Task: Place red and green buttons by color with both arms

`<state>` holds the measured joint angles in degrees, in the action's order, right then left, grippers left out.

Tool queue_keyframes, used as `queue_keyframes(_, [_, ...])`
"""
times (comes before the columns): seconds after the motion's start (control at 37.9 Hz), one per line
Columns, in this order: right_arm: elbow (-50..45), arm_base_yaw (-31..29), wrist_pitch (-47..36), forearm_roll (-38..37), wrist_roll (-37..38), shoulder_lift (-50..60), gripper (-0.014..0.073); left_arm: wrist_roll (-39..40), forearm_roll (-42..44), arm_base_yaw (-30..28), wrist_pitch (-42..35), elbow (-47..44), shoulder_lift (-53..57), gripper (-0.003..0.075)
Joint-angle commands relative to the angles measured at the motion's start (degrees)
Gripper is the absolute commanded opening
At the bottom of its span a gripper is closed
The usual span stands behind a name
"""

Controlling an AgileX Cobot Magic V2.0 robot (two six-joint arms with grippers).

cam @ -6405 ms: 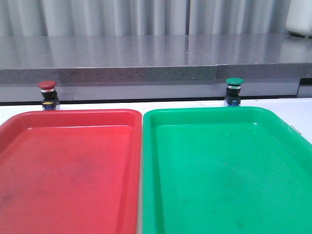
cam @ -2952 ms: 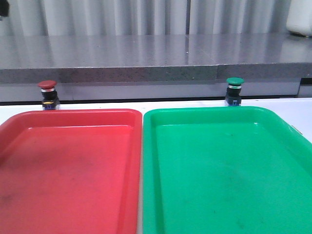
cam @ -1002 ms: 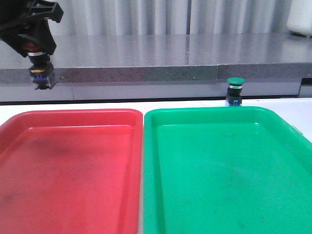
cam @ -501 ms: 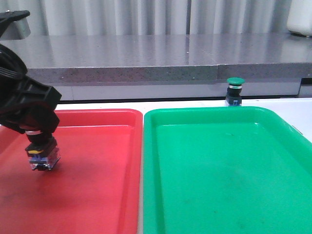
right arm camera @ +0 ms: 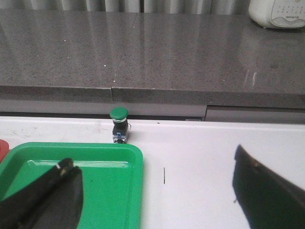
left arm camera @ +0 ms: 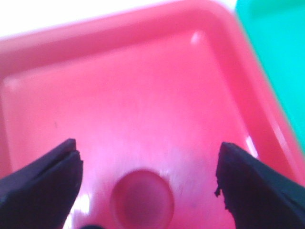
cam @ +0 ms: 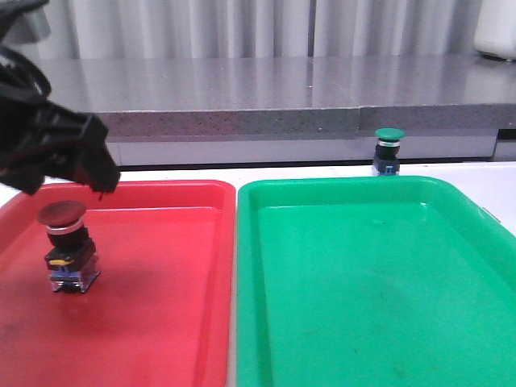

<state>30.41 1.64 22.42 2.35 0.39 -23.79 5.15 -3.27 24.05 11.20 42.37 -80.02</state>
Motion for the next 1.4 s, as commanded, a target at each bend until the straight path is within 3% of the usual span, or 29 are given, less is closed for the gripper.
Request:
queue_keyframes(0.0, [2.0,-0.3,-4.5,0.1,0.0,-0.8,0.0651,0.2,1.5,0.4,-3.0,3.5,5.6,0.0543])
queue_keyframes(0.11, [2.0,-0.3,-4.5,0.1,0.0,-0.8,0.0651,0.2,2.5,-2.0,-1.5,6.1,10.8,0.041])
queue_keyframes(0.32, [2.0,-0.3,-4.5,0.1,0.0,-0.8,0.0651,0.2,4.8,-11.7,3.3,7.8,22.7,0.0027])
queue_keyframes(0.37, [2.0,-0.3,-4.5,0.1,0.0,-0.8,0.0651,0.2,5.6,-14.1,5.3,7.8,24.9,-0.0018])
queue_keyframes(0.47, [2.0,-0.3,-4.5,0.1,0.0,-0.8,0.0651,0.2,5.9,-19.0,10.0,7.6,29.5,-0.002])
queue_keyframes(0.61, [2.0,-0.3,-4.5,0.1,0.0,-0.8,0.0651,0.1,5.9,-22.3,9.7,3.7,37.1,-0.002])
queue_keyframes(0.84, [2.0,-0.3,-4.5,0.1,0.0,-0.8,0.0651,0.1,5.9,-22.3,6.5,-10.3,57.6,-0.002])
queue_keyframes(1.11, [2.0,-0.3,-4.5,0.1,0.0,-0.8,0.0651,0.1,3.9,-22.3,10.1,-19.3,77.0,-0.002])
queue_keyframes(1.37, [2.0,-0.3,-4.5,0.1,0.0,-0.8,0.0651,0.1,3.3,-22.3,10.3,-22.2,81.1,-0.002])
